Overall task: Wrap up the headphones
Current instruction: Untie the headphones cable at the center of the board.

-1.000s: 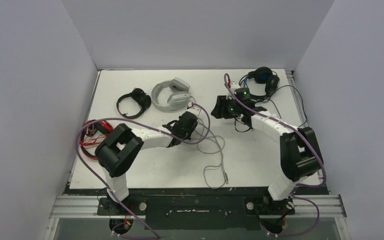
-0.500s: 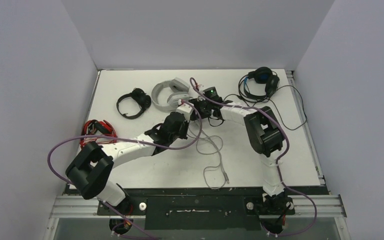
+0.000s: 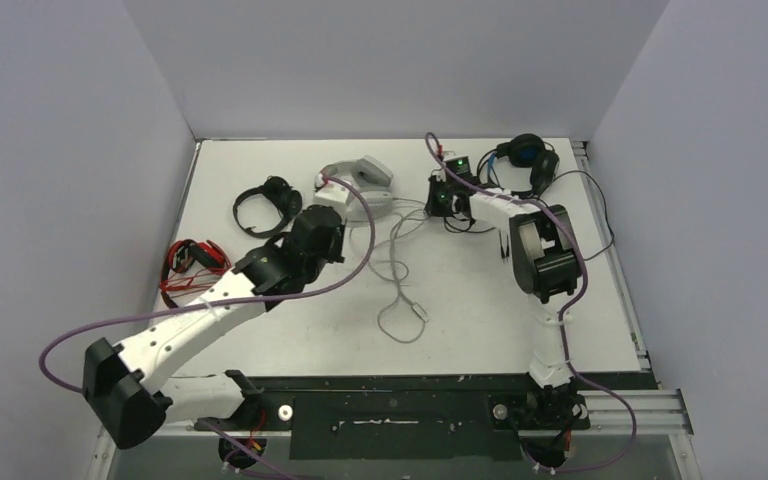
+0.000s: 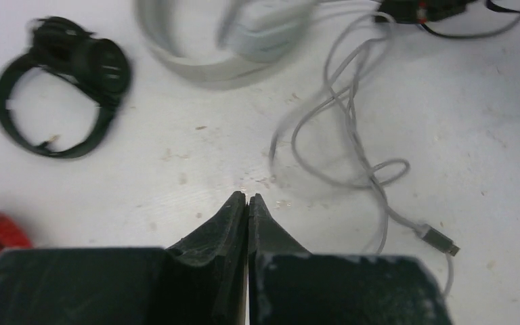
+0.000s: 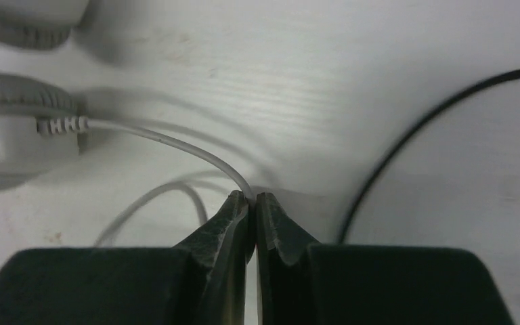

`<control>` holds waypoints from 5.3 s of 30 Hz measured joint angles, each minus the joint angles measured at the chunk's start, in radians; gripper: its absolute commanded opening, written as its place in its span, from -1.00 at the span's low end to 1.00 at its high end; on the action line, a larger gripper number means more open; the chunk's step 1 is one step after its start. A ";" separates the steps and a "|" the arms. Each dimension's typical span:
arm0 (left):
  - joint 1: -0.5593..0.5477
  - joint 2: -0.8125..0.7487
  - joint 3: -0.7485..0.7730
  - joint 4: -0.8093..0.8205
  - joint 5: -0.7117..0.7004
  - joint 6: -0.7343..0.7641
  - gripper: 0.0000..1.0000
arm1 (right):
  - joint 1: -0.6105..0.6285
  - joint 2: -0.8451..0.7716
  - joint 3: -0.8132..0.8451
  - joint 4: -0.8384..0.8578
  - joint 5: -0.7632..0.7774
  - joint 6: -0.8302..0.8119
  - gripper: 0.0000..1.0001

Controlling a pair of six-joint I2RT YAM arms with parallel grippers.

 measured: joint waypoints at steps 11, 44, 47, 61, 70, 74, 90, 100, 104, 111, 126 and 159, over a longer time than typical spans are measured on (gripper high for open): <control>0.019 -0.222 0.380 -0.388 -0.557 0.096 -1.00 | -0.201 0.000 0.111 -0.113 0.169 -0.042 -0.86; -0.149 0.190 -0.104 -0.053 0.394 0.111 0.03 | -0.134 -0.061 0.034 -0.144 -0.025 -0.058 -0.87; -0.169 0.224 -0.104 -0.055 0.327 0.082 -0.09 | -0.134 -0.061 0.034 -0.144 -0.026 -0.058 -0.87; -0.148 0.311 -0.151 0.054 0.300 0.006 0.04 | -0.134 -0.061 0.034 -0.137 -0.037 -0.058 -0.87; -0.199 0.448 -0.064 0.063 0.232 0.052 -0.58 | -0.134 -0.061 0.033 -0.137 -0.042 -0.057 -0.88; -0.240 0.490 -0.014 0.035 0.172 0.056 -1.00 | -0.134 -0.061 0.033 -0.137 -0.043 -0.057 -0.88; -0.248 0.060 0.099 -0.301 -0.137 0.014 -1.00 | -0.165 -0.061 0.032 -0.137 -0.040 -0.038 -0.94; -0.086 -0.221 0.257 -0.465 -0.509 -0.023 -1.00 | -0.169 -0.061 0.024 -0.140 -0.008 -0.024 -0.99; 0.106 -0.271 0.268 -0.452 -0.630 0.113 -1.00 | -0.172 -0.061 0.024 -0.149 0.021 -0.023 -1.00; 0.216 -0.341 0.245 -0.121 -0.918 0.486 -1.00 | -0.179 -0.061 0.023 -0.159 0.100 -0.009 -0.88; 0.320 -0.414 0.200 0.762 -1.082 1.076 -1.00 | -0.177 -0.077 -0.059 -0.113 0.137 -0.001 0.00; 0.317 -0.330 0.306 -0.317 0.320 0.126 -1.00 | 0.047 -0.443 -0.445 -0.056 0.096 -0.103 0.13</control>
